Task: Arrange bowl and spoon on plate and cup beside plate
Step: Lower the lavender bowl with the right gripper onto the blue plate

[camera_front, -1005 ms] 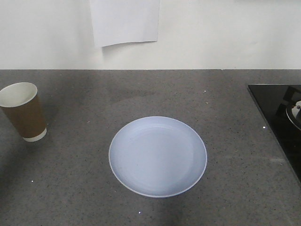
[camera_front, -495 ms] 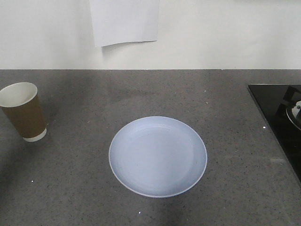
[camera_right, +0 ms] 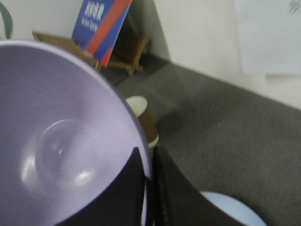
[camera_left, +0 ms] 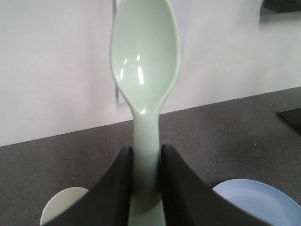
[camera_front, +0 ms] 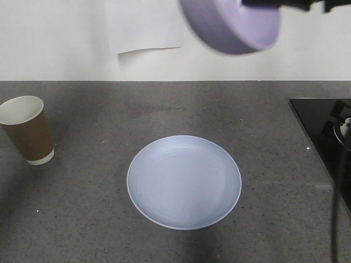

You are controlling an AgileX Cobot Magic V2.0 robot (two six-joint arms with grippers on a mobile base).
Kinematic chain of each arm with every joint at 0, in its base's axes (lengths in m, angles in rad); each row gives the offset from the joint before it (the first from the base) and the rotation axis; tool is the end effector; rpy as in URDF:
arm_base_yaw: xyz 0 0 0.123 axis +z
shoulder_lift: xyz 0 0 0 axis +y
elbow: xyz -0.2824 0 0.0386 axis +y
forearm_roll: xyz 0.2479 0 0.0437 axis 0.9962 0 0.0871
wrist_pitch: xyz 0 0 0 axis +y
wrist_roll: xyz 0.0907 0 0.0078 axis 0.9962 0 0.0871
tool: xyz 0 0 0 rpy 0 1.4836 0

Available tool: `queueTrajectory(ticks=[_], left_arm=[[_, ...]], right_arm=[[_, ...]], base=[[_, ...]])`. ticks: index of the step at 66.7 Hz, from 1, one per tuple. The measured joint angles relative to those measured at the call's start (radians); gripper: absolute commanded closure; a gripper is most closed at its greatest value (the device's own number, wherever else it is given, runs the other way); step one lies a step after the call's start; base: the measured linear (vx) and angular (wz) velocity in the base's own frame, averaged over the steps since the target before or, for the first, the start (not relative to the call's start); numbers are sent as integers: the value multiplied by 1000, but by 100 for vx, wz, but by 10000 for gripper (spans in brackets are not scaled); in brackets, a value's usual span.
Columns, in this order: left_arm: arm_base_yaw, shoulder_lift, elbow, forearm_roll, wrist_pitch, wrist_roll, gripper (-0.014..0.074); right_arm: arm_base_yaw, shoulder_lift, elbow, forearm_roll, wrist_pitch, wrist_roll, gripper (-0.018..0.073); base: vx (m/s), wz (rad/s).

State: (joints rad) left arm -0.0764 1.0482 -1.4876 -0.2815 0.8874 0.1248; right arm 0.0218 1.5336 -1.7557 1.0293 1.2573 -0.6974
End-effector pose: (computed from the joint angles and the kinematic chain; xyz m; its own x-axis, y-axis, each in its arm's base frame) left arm 0.1800 -0.0335 0.5021 -0.3484 -0.0280 -0.9369 0.2579 0.9581 -0.1245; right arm 0.2988 0.0808 0.4698 -0.4870 -0.1391 -0.8622 -0.7629 0.5483 0.3425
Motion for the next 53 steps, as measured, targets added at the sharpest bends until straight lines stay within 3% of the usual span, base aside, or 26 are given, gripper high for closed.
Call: queueTrajectory(ticks=[8, 15, 30, 53], left_arm=[[0, 0, 0, 0, 0, 0, 603], [0, 0, 0, 0, 0, 0, 603], [0, 0, 0, 0, 0, 0, 603], [0, 0, 0, 0, 0, 0, 603]], right_arm=[[123, 116, 1, -135, -1, 1, 565], [183, 215, 2, -244, -1, 17, 565], [198, 353, 2, -428, -12, 101, 565], [226, 394, 140, -496, -26, 99, 561]], base=[[0, 0], [0, 0], [0, 0], [0, 0]])
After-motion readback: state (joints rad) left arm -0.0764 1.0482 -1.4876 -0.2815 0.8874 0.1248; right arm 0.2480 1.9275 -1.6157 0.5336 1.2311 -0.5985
